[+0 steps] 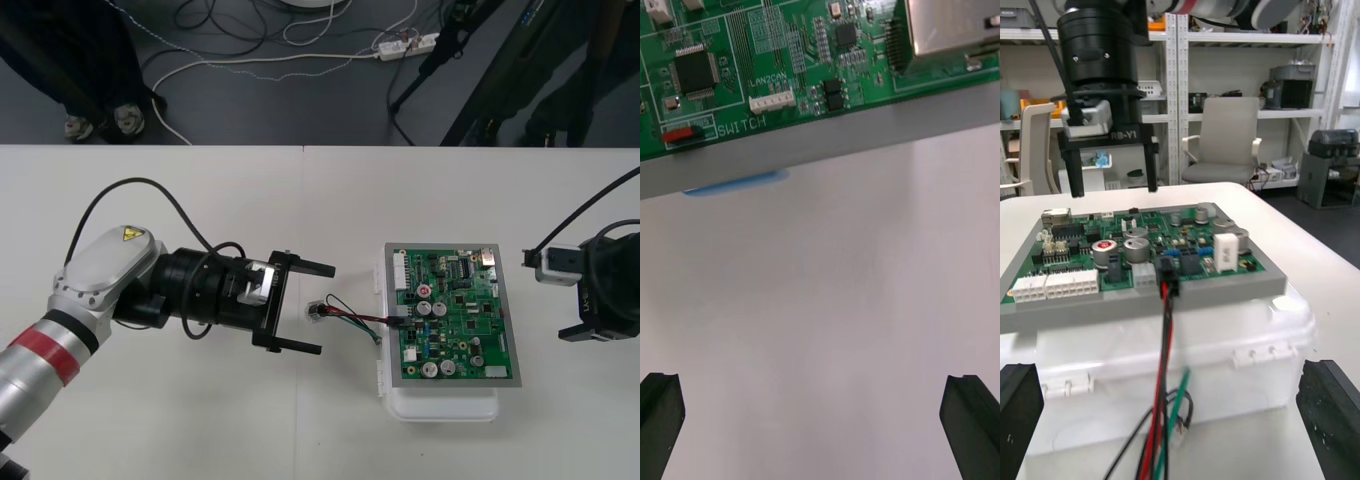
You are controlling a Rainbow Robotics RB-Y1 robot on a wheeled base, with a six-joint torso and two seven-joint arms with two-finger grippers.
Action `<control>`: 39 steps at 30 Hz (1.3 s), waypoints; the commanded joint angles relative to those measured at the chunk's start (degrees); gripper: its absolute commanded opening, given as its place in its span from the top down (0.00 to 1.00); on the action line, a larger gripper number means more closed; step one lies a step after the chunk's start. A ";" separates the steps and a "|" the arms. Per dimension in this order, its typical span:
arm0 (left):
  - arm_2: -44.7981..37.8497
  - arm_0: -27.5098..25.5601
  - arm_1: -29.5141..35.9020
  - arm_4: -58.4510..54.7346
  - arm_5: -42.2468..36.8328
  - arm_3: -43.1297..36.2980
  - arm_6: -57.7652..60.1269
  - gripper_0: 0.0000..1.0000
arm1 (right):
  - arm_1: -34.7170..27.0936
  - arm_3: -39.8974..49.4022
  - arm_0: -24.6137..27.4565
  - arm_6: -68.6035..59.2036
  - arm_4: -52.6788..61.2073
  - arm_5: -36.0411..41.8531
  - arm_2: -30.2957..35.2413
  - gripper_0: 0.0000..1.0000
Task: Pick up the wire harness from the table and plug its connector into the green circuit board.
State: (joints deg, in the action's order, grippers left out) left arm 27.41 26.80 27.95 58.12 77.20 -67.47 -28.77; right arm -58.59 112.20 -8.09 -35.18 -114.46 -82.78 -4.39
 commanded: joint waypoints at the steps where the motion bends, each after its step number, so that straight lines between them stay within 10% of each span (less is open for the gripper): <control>1: -3.24 -5.01 6.24 -0.82 -0.91 -7.06 2.40 0.00 | -2.85 -0.14 4.39 2.75 4.59 -0.36 7.82 0.00; 39: -32.24 -25.84 34.63 2.61 10.69 -28.95 21.38 0.00 | -3.29 -1.55 15.12 28.24 39.66 -1.94 31.20 0.00</control>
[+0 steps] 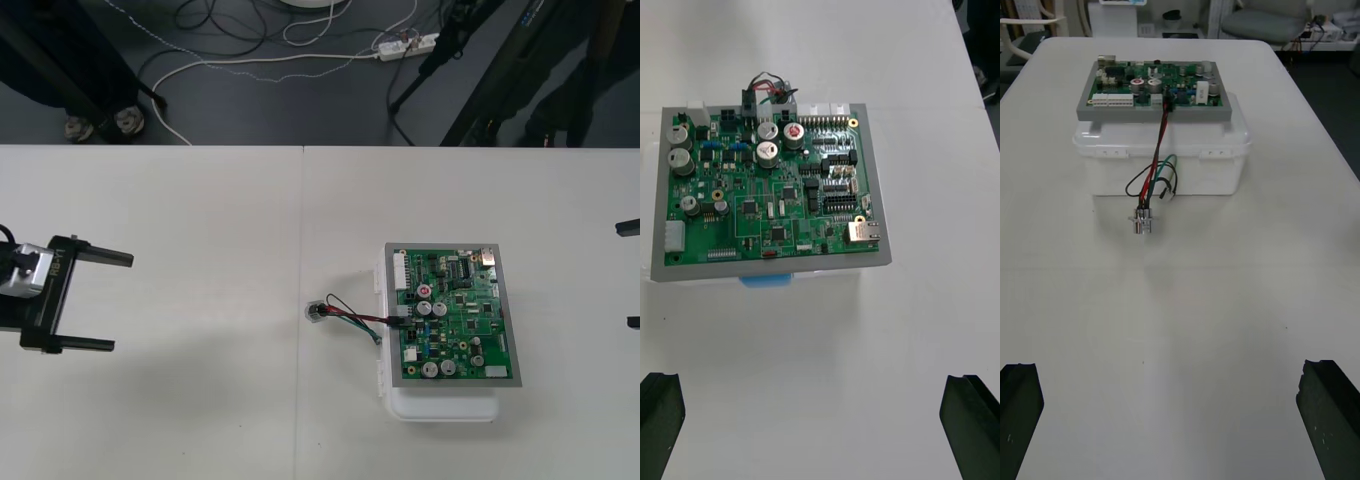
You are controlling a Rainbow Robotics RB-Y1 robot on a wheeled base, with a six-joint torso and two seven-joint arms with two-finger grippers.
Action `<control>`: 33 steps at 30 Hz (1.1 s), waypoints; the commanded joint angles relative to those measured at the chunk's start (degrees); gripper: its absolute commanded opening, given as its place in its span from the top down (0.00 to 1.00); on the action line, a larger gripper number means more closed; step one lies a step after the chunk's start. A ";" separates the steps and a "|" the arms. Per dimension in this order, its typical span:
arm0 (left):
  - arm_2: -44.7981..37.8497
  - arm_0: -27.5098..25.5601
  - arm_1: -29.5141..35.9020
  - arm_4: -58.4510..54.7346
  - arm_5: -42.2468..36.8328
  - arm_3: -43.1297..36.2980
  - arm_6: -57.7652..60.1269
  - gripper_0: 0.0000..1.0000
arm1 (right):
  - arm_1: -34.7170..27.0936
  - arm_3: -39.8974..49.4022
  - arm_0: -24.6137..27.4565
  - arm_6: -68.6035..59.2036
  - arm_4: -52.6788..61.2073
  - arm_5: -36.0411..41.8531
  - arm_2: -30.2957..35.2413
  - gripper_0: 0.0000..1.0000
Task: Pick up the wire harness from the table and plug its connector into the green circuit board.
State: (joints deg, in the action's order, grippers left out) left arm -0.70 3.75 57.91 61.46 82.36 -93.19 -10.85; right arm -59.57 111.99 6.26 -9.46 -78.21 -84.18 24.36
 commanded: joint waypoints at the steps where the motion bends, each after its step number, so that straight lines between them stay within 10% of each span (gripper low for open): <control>1: -4.83 -3.57 5.28 -1.08 5.62 -3.84 3.82 0.00 | -2.31 -2.22 0.77 2.78 4.74 -0.90 2.44 0.00; 33: -11.95 -9.37 11.70 -1.61 6.94 -12.01 14.19 0.00 | -1.43 -9.78 -3.97 10.07 15.02 -5.82 1.39 0.00</control>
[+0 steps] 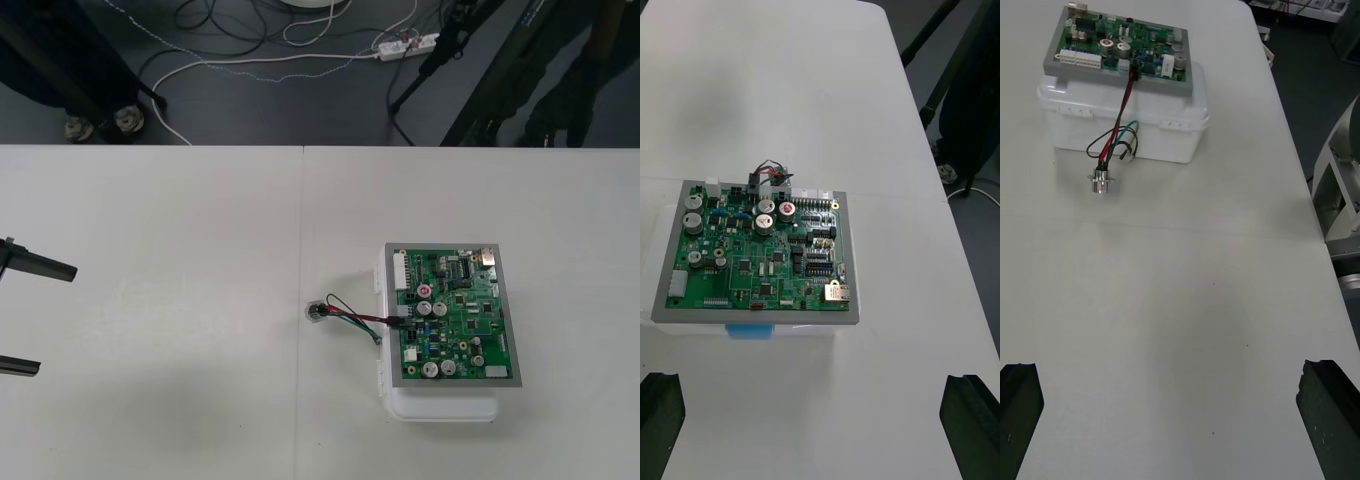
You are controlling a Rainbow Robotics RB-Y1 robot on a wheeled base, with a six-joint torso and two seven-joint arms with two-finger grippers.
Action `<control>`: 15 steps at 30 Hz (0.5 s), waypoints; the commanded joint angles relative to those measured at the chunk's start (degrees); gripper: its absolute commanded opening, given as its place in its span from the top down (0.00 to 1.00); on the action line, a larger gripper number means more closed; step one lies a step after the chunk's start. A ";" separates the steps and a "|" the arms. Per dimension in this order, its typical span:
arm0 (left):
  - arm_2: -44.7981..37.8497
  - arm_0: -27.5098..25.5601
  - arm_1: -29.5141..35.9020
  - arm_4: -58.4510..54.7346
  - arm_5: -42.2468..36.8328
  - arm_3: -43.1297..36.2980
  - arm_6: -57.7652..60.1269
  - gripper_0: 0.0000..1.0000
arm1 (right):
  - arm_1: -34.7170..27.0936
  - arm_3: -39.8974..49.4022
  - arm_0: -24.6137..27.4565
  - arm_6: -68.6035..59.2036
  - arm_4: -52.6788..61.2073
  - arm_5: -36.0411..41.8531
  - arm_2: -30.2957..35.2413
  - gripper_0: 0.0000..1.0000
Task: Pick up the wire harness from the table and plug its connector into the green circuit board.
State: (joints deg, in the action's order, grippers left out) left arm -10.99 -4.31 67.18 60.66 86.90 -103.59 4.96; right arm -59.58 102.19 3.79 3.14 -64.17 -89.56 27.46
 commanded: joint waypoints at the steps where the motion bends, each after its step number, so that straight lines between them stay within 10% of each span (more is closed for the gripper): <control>1: -1.67 -1.23 2.34 -0.81 2.49 -1.62 -1.62 0.00 | -1.51 0.03 -1.51 -3.14 1.07 -0.44 -2.06 0.00; 15: -1.67 -1.23 2.17 -0.64 2.31 -1.88 -1.62 0.00 | -1.42 1.08 -1.51 -11.93 -0.16 -0.44 -3.73 0.00</control>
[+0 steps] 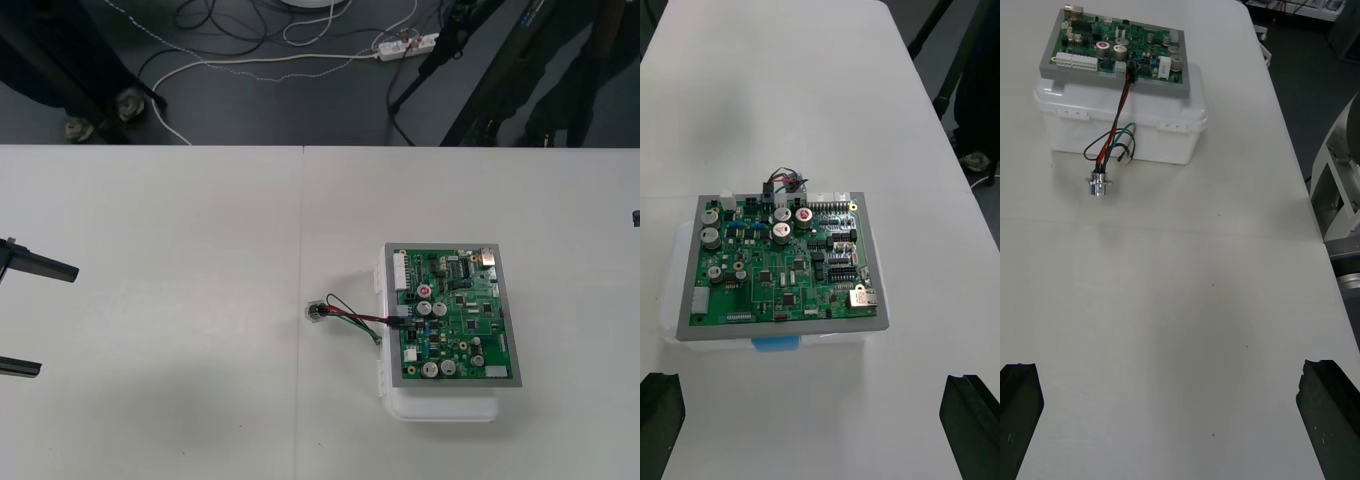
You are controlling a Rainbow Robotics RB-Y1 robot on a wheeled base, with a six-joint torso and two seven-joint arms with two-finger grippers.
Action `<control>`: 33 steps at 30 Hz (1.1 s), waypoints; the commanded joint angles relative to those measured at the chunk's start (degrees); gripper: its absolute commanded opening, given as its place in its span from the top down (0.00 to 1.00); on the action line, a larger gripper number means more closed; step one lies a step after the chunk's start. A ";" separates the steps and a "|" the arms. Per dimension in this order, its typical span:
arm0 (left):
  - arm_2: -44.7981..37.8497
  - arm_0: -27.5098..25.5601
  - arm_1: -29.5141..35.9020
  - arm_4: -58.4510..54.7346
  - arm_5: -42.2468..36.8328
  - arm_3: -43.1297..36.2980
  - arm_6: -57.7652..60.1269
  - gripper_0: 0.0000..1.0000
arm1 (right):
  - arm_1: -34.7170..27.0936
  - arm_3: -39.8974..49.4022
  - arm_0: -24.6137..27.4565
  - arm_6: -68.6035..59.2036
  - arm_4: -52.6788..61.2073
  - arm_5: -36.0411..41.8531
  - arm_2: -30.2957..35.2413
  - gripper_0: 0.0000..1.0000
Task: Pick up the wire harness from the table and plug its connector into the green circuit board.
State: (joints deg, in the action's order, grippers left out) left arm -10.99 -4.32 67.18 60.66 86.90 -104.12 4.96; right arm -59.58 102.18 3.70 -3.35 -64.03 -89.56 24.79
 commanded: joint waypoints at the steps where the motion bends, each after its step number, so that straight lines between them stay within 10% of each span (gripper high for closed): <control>1: -1.67 -1.21 2.17 -0.64 2.31 -1.35 -1.62 0.00 | -1.51 1.36 -1.41 -5.53 -0.48 -0.44 -1.06 0.00; 33: -1.67 -1.21 2.17 -0.64 2.31 -1.35 -1.62 0.00 | -1.33 0.83 -1.23 -6.06 -1.62 -0.44 -1.76 0.00</control>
State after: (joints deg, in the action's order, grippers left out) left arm -10.99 -4.32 67.18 60.66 86.90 -104.16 4.96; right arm -59.58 102.29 3.54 -8.32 -65.46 -89.56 23.81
